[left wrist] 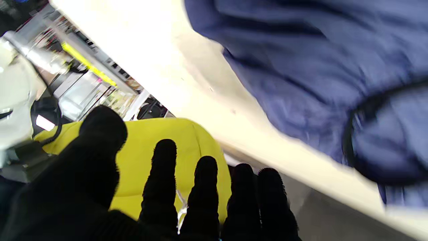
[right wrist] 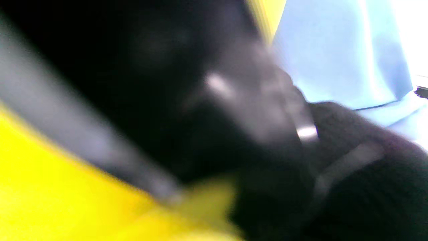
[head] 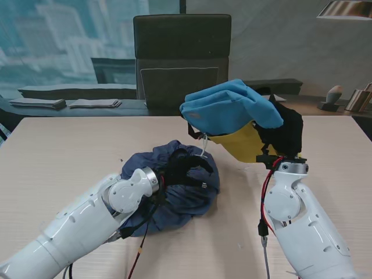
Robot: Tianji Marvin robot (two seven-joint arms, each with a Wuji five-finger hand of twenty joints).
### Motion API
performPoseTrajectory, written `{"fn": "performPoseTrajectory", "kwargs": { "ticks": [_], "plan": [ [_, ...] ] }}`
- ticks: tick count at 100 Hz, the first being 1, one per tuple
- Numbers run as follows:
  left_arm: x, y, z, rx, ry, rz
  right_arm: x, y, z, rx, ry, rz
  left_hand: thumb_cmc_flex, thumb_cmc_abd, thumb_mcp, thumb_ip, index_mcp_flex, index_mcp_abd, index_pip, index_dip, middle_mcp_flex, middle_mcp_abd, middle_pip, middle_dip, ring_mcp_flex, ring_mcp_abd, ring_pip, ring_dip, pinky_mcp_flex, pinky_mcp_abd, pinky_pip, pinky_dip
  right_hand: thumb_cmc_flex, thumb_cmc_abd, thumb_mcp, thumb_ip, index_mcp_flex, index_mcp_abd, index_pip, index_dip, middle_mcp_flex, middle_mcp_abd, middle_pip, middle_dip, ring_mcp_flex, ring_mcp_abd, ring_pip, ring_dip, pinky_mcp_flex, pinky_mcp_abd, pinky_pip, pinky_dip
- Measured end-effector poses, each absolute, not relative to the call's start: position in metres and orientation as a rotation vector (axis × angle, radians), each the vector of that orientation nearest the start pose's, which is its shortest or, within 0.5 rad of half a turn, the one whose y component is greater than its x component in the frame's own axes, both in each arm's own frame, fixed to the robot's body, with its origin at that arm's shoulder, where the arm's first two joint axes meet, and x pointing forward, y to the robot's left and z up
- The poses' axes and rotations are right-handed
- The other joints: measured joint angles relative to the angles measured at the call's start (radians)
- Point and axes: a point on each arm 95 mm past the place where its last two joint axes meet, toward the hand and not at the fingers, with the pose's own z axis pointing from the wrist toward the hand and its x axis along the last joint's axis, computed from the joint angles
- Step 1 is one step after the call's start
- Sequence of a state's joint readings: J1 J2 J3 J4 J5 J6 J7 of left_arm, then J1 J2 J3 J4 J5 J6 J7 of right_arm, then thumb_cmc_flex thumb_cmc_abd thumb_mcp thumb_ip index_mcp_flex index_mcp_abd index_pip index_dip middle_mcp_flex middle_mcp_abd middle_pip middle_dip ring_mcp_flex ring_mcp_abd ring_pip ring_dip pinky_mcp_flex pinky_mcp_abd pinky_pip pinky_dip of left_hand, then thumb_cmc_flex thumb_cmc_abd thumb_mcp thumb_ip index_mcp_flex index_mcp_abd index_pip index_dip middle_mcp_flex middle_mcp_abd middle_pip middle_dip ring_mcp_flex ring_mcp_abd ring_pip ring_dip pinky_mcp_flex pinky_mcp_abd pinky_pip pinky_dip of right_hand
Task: Fit a rain cover over a backpack
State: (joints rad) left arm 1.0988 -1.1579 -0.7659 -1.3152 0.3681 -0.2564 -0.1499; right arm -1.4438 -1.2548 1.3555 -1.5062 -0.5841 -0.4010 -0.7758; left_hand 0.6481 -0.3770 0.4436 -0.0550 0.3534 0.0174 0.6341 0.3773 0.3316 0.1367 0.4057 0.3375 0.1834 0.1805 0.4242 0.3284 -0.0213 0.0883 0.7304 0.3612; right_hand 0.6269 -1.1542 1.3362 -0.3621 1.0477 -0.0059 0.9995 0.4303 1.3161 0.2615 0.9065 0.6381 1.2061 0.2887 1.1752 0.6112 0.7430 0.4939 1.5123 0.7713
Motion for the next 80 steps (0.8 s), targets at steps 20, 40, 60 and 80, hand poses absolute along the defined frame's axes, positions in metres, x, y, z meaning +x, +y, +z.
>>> {"fn": "performPoseTrajectory", "kwargs": {
  "ticks": [20, 40, 60, 80],
  "plan": [
    [0.443, -0.092, -0.286, -1.139, 2.022, -1.595, 0.422, -0.039, -0.216, 0.916, 0.244, 2.274, -0.046, -0.002, -0.117, 0.000, -0.049, -0.034, -0.061, -0.010, -0.065, -0.012, -0.038, 0.000, -0.054, 0.002, -0.050, 0.004, -0.019, 0.039, -0.109, -0.047, 0.000, 0.001, 0.000, 0.000, 0.000, 0.000, 0.000, 0.009, 0.000, 0.000, 0.000, 0.000, 0.000, 0.000, 0.000, 0.000, -0.003, 0.000, 0.000, 0.000],
    [0.458, -0.072, -0.323, -1.319, 2.056, -1.592, 0.417, -0.038, -0.215, 0.918, 0.224, 2.285, -0.020, 0.060, -0.128, 0.000, 0.068, -0.107, -0.024, -0.006, 0.012, -0.051, -0.042, 0.012, -0.026, -0.029, -0.071, 0.020, -0.020, 0.103, -0.340, -0.144, 0.000, 0.001, 0.000, 0.000, 0.000, 0.000, 0.000, 0.011, 0.000, 0.000, 0.001, 0.000, 0.003, 0.000, 0.000, 0.000, -0.006, 0.000, 0.000, 0.001],
    [0.473, -0.075, -0.356, -1.377, 2.194, -1.435, 0.416, -0.038, -0.215, 0.911, 0.220, 2.290, -0.009, 0.082, -0.129, 0.006, 0.069, -0.106, -0.028, -0.006, -0.005, -0.073, -0.047, 0.013, -0.057, -0.048, -0.134, 0.020, -0.030, 0.132, -0.592, -0.214, 0.000, 0.001, 0.000, 0.000, 0.000, 0.000, 0.000, 0.012, 0.000, 0.000, 0.002, 0.000, 0.003, 0.000, 0.000, 0.001, -0.006, 0.000, 0.000, 0.001],
    [0.492, -0.098, -0.362, -1.459, 2.246, -1.526, 0.414, -0.042, -0.211, 0.910, 0.195, 2.301, -0.009, 0.087, -0.140, 0.006, 0.031, -0.092, -0.041, -0.006, -0.028, -0.079, -0.067, 0.011, -0.098, -0.087, -0.183, 0.013, -0.024, 0.133, -0.649, -0.204, 0.000, 0.003, 0.000, 0.000, 0.000, 0.000, 0.000, 0.020, 0.000, 0.000, 0.002, 0.000, 0.003, 0.000, 0.000, 0.001, -0.008, -0.002, 0.000, 0.001]
  ]
}}
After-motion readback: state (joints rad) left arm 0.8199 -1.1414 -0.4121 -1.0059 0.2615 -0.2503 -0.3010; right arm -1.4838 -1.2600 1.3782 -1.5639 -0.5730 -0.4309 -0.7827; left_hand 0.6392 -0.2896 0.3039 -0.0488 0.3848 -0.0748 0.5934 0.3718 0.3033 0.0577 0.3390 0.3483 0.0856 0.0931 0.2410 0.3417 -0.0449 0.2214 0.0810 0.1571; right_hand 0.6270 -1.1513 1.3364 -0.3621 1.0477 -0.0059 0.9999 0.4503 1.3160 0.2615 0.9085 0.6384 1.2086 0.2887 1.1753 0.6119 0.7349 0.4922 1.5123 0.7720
